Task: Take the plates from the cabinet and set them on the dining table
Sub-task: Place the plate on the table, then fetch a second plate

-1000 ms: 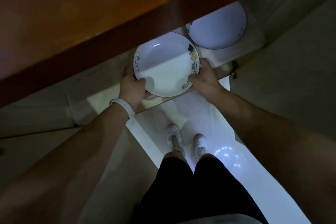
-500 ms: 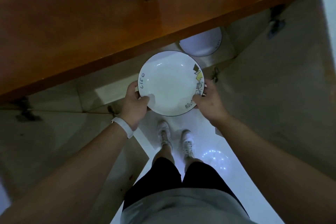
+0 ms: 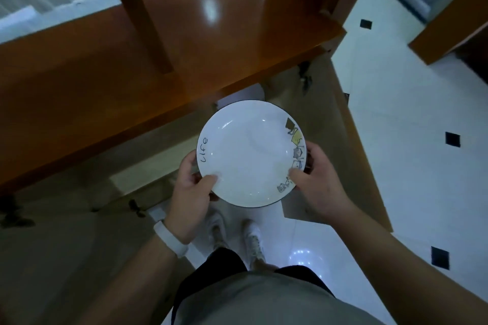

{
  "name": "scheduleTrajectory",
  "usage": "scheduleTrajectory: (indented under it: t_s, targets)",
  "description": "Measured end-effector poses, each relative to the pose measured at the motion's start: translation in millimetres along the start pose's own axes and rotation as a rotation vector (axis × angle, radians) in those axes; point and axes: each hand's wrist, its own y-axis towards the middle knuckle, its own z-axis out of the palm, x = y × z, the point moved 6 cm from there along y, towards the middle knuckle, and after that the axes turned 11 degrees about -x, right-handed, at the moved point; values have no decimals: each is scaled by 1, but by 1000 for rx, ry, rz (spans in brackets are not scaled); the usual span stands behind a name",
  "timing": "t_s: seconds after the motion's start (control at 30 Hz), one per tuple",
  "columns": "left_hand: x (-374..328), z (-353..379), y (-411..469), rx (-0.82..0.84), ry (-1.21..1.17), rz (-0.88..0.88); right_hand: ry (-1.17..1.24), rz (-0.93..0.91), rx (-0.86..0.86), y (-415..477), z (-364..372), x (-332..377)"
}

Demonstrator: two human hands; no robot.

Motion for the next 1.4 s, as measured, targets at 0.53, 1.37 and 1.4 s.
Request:
scheduleTrajectory:
  t_s: [0.53, 1.37, 1.4]
  targets:
    - [-110, 112, -3, 420, -27, 186, 198, -74, -378, -30, -95, 71]
    - [-111, 236, -185, 1122, -2, 193, 597, -227, -845, -216, -225, 24]
    - [-107, 240, -200, 1131, 6, 193, 607, -234, -855, -225, -235, 20]
